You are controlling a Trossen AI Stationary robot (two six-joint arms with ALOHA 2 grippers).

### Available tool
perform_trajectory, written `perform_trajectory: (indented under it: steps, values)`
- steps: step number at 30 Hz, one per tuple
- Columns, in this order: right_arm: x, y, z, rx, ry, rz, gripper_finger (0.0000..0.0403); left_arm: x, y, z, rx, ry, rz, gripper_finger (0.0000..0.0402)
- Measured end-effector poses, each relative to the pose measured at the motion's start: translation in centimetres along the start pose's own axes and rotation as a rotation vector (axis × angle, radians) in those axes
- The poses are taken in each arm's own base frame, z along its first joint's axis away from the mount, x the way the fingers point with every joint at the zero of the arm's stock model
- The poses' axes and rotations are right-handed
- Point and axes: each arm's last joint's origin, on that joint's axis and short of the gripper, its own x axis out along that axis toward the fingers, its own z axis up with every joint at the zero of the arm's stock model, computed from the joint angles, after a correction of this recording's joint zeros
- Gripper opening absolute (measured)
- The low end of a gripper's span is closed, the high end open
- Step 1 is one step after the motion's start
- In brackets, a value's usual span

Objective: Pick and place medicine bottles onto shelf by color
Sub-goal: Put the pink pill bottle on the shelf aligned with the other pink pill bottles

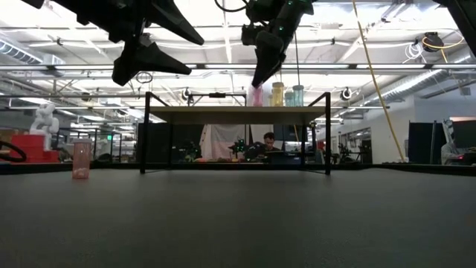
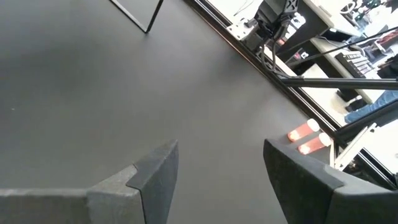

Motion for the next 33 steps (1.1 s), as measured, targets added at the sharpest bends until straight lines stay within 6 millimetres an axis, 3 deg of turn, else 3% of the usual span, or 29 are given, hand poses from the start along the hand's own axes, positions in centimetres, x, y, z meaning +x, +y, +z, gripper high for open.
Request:
perform_trajectory:
  steps: [33]
  values:
    - [-0.46,-0.12,0.28,-0.032,-0.039,-0.016,0.0196,0.15,0.00,0.76,-0.094,-0.103,0.024,0.0235]
